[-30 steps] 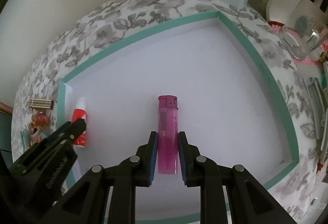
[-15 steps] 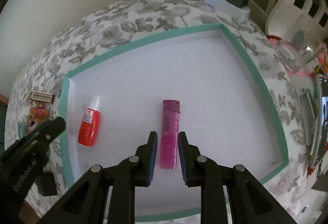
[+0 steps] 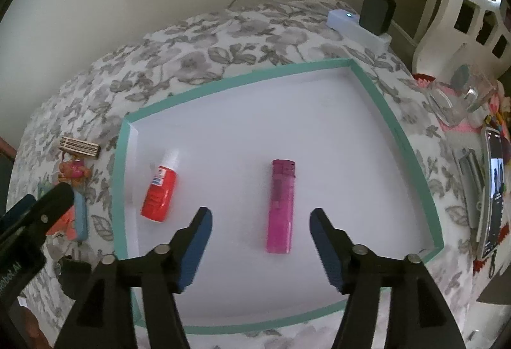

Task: Organize rigid objects
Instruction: 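Move both open grippers back toward the remaining objects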

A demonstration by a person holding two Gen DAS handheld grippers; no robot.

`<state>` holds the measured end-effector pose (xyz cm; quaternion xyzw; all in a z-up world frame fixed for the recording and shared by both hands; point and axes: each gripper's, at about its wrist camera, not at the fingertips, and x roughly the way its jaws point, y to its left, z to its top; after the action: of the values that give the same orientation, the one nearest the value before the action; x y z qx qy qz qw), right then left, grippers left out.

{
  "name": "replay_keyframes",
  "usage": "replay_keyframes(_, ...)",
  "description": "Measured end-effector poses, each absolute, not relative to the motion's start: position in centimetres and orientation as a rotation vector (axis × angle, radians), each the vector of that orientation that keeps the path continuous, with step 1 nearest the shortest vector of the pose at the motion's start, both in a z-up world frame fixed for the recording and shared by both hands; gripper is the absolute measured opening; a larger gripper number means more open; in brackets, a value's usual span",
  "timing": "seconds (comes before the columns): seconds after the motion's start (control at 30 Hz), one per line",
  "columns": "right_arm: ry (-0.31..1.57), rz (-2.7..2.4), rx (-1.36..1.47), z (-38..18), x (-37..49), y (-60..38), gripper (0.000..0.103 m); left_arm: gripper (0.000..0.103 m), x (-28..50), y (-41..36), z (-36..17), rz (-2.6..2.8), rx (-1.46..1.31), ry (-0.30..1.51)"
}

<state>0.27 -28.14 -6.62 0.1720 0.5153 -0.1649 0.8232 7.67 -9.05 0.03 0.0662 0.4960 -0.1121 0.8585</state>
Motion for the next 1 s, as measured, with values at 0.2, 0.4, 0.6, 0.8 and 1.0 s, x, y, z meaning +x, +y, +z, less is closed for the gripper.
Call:
replay_keyframes(0.2,1.079,-0.35,0.333,-6.1,0.4,-26.9,0.092,0.098,7.4,-5.7,0.6,-0.159,0.126,1.007)
replay_keyframes(0.4,1.072,-0.335,0.34,-5.8,0.7,-25.9,0.102,0.099,7.8,-1.8,1.1,-0.107,0.077,1.012)
replay_keyframes(0.6,1.048,-0.312,0.302,-5.3,1.1,-24.3,0.103,0.103,8.1,3.0,1.8,-0.047,-0.032,1.001)
replay_keyframes(0.8,0.976,-0.239,0.297,-3.6,1.8,-21.9,0.103,0.103,8.2,6.9,2.5,0.019,-0.1,0.972)
replay_keyframes(1.0,0.93,-0.143,0.301,-2.4,2.8,-18.7,0.103,0.103,8.3,10.0,2.7,0.067,-0.127,0.98)
